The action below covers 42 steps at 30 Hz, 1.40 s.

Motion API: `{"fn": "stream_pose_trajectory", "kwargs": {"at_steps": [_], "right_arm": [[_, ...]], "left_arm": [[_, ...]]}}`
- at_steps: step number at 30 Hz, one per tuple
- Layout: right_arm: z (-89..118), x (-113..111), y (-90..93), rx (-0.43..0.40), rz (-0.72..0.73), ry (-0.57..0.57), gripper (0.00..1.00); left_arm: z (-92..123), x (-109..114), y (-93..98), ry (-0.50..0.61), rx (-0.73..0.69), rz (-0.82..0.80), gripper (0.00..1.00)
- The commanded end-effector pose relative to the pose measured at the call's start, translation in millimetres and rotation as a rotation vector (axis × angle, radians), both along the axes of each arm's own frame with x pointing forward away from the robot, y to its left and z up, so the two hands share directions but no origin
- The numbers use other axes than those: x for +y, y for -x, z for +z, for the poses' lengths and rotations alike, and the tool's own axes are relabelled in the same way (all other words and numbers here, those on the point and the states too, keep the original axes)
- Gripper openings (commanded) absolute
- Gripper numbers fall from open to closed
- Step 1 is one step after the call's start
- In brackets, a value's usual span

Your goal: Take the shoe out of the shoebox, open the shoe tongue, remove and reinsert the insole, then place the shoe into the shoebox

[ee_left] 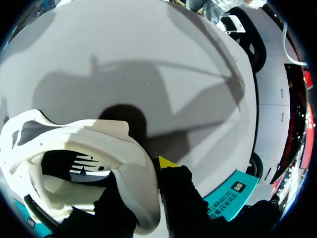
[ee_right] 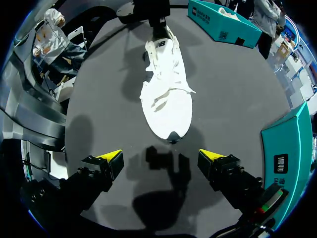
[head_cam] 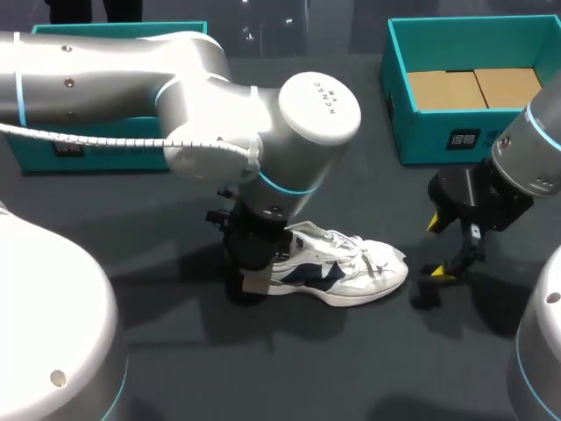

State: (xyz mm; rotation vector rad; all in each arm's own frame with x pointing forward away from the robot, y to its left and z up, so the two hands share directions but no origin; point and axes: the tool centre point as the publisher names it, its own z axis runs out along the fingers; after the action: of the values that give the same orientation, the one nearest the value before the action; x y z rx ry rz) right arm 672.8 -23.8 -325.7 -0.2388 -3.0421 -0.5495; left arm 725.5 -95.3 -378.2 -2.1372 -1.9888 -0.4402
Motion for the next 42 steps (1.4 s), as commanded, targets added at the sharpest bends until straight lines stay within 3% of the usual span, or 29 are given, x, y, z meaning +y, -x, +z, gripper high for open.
{"fn": "stream_pose_trajectory", "kwargs": {"at_steps": [1,5,7,10,12,14,21,25,39,42], "right_arm": [[0,0,1.4,-0.003,-0.001,0.002,1.0],[0,0,1.4,-0.003,-0.001,0.002,1.0],[0,0,1.4,-0.003,-0.001,0.002,1.0],[0,0,1.4,-0.003,-0.001,0.002,1.0],[0,0,1.4,-0.003,-0.001,0.002,1.0],[0,0,1.4,-0.003,-0.001,0.002,1.0],[0,0,1.4,-0.003,-0.001,0.002,1.0],[0,0,1.4,-0.003,-0.001,0.002,1.0],[0,0,1.4,-0.003,-0.001,0.002,1.0],[0,0,1.4,-0.003,-0.001,0.002,1.0]], "left_arm": [[-8,-3,-0.7,-0.001,0.005,0.01,0.0],[-9,-3,-0.5,0.0,0.005,0.012,0.0],[-10,-2,-0.4,0.004,0.004,0.014,0.37],[-6,0,0.7,0.018,0.001,0.016,0.53],[0,1,1.6,0.036,-0.005,0.017,0.83],[9,2,1.8,0.072,0.003,0.022,1.0],[65,13,4.0,0.237,0.014,0.072,1.0],[99,28,9.9,0.395,0.051,0.128,1.0],[99,28,9.9,0.395,0.051,0.128,1.0],[95,42,-2.7,0.484,0.154,0.315,1.0]]}}
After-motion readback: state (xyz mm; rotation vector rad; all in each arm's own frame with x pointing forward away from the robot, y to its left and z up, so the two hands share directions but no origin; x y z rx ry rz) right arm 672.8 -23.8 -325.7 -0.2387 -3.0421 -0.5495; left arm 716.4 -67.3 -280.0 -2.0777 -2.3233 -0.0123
